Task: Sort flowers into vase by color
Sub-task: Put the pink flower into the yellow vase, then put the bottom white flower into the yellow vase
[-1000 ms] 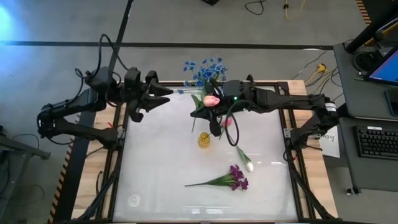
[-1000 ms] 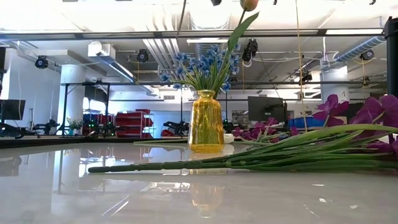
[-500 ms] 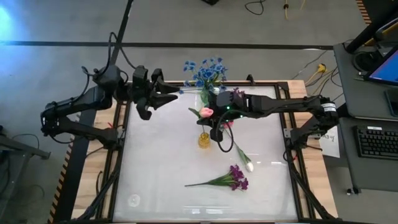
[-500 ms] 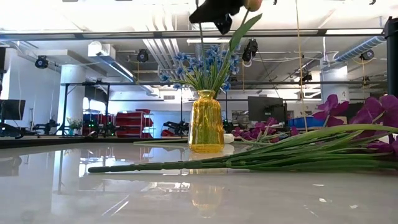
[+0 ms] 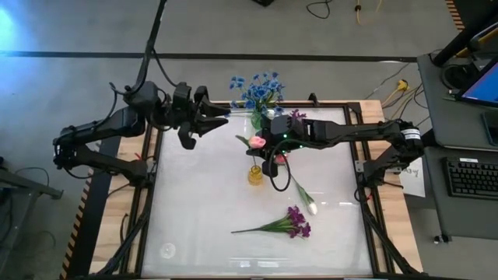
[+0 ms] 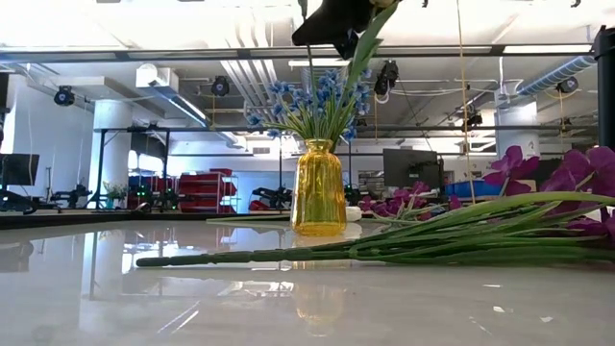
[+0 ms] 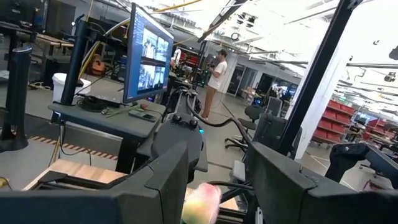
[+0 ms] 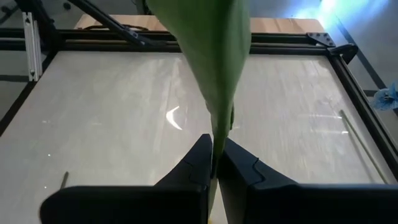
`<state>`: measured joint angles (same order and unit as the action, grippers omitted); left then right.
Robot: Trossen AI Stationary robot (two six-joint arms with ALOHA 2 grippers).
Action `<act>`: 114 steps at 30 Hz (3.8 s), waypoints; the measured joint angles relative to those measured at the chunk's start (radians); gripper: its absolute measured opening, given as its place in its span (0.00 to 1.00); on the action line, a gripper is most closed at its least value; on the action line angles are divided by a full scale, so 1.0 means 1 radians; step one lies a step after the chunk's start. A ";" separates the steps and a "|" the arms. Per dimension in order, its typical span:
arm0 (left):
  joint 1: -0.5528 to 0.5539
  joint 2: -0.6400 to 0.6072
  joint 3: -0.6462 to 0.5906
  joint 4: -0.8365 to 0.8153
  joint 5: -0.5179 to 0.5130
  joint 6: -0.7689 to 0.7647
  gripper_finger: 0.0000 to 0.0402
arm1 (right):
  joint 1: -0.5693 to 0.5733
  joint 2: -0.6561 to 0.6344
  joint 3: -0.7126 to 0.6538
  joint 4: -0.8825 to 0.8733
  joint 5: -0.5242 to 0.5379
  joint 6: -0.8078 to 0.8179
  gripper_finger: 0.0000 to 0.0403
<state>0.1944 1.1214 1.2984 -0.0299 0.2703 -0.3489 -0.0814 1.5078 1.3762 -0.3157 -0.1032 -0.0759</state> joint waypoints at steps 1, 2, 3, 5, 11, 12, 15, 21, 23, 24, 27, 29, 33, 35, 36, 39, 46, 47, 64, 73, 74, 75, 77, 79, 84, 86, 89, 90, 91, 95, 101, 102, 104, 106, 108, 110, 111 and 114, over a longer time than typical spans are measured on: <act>0.000 -0.001 0.000 0.000 0.000 0.000 0.38 | 0.000 0.000 0.000 0.000 0.000 -0.003 0.05; 0.000 -0.002 0.000 0.000 0.000 0.000 0.38 | 0.000 0.000 0.000 0.000 0.000 -0.004 0.06; 0.000 -0.004 0.000 0.000 0.000 0.000 0.38 | 0.000 0.000 0.000 0.000 0.001 -0.004 0.07; 0.000 -0.005 0.000 0.001 0.000 0.000 0.38 | 0.000 0.000 0.000 0.000 0.001 -0.011 0.09; 0.000 -0.005 0.000 0.000 0.000 -0.012 0.38 | -0.001 0.000 0.000 -0.014 0.002 -0.014 0.18; 0.000 -0.005 0.000 0.000 0.000 -0.015 0.38 | -0.001 0.000 0.000 -0.021 0.002 -0.014 0.20; 0.000 -0.005 0.000 0.000 0.000 -0.024 0.38 | 0.000 0.001 0.000 -0.039 0.002 -0.013 0.23; 0.000 -0.005 0.000 -0.003 0.000 -0.027 0.38 | 0.000 -0.005 0.008 -0.056 0.023 0.022 0.30; 0.000 -0.005 0.000 -0.005 0.000 -0.027 0.38 | 0.000 -0.013 0.009 -0.054 0.026 0.026 0.33; 0.000 -0.005 0.000 -0.009 0.000 -0.027 0.38 | 0.000 -0.016 0.009 -0.055 0.027 0.028 0.34; 0.000 -0.005 0.000 -0.030 0.001 -0.027 0.38 | 0.000 -0.034 0.009 -0.055 0.028 0.054 0.38; 0.000 -0.005 0.000 -0.043 0.001 -0.027 0.38 | 0.000 -0.059 0.009 -0.055 0.028 0.064 0.41; 0.000 -0.005 0.000 -0.043 0.001 -0.027 0.38 | 0.000 -0.120 0.009 -0.042 0.028 0.097 0.44; 0.000 -0.005 0.000 -0.043 0.001 -0.027 0.38 | 0.000 -0.157 0.009 -0.032 0.049 0.125 0.45; 0.000 -0.005 0.000 -0.043 0.001 -0.024 0.38 | 0.000 -0.177 0.009 -0.028 0.071 0.141 0.46; 0.000 -0.005 0.000 -0.040 0.001 -0.008 0.38 | 0.000 -0.247 0.010 -0.015 0.158 0.197 0.46; 0.000 -0.005 0.000 -0.039 0.001 -0.004 0.38 | 0.000 -0.407 0.011 -0.204 0.314 0.518 0.44; 0.000 -0.005 0.000 -0.039 0.001 -0.004 0.38 | 0.000 -0.426 0.011 -0.261 0.314 0.578 0.44; 0.003 -0.003 0.000 -0.038 0.000 0.076 0.38 | 0.116 -0.435 -0.319 -0.667 0.019 1.270 0.46; 0.004 -0.010 0.000 -0.037 0.000 0.088 0.38 | 0.162 -0.292 -0.577 -0.364 0.017 1.300 0.52; 0.004 -0.010 0.000 -0.037 -0.001 0.093 0.38 | 0.163 -0.267 -0.588 -0.347 0.017 1.287 0.52; 0.004 -0.010 0.000 -0.037 -0.001 0.097 0.38 | 0.163 -0.241 -0.592 -0.339 0.017 1.277 0.51; 0.004 -0.010 0.000 -0.037 -0.001 0.097 0.38 | 0.162 -0.192 -0.592 -0.328 0.028 1.257 0.50; 0.004 -0.010 0.000 -0.037 -0.001 0.097 0.38 | 0.162 -0.149 -0.588 -0.303 0.051 1.232 0.48; 0.004 -0.010 0.000 -0.037 -0.002 0.105 0.38 | 0.162 -0.044 -0.586 -0.198 0.077 1.194 0.42; 0.004 -0.010 0.000 -0.037 -0.002 0.105 0.38 | 0.162 -0.007 -0.584 -0.192 0.079 1.195 0.39; 0.004 -0.010 0.000 -0.038 -0.002 0.105 0.38 | 0.162 0.021 -0.580 -0.196 0.079 1.201 0.32; 0.004 -0.010 0.000 -0.039 -0.002 0.105 0.38 | 0.162 0.026 -0.580 -0.199 0.080 1.201 0.29; 0.004 -0.010 0.000 -0.039 -0.002 0.105 0.38 | 0.162 0.026 -0.581 -0.202 0.081 1.201 0.25; 0.004 -0.010 0.000 -0.038 -0.002 0.105 0.38 | 0.161 0.000 -0.584 -0.224 0.092 1.190 0.10; 0.004 -0.010 0.000 -0.038 -0.002 0.105 0.38 | 0.162 -0.116 -0.574 -0.321 0.069 1.232 0.05; 0.004 -0.009 0.000 -0.037 -0.002 0.105 0.38 | 0.162 -0.143 -0.563 -0.342 0.068 1.236 0.05; 0.004 -0.009 0.000 -0.037 -0.002 0.114 0.38 | 0.164 -0.201 -0.531 -0.396 0.068 1.236 0.05; 0.004 -0.009 -0.001 -0.032 -0.003 0.125 0.38 | 0.164 -0.261 -0.486 -0.438 0.078 1.230 0.05; 0.004 -0.008 -0.001 -0.018 -0.003 0.123 0.38 | 0.164 -0.315 -0.432 -0.496 0.113 1.227 0.05; 0.004 -0.008 -0.001 -0.012 -0.003 0.122 0.38 | 0.164 -0.360 -0.367 -0.560 0.154 1.207 0.05; 0.004 -0.008 -0.001 -0.012 -0.003 0.122 0.38 | 0.164 -0.374 -0.331 -0.594 0.176 1.202 0.05; 0.006 -0.008 -0.001 -0.011 -0.015 0.121 0.40 | 0.164 -0.396 -0.201 -0.722 0.239 1.174 0.05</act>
<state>0.2001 1.1135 1.2976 -0.0405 0.2548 -0.2280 0.0830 1.1119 1.1752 -1.0376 0.1359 1.0984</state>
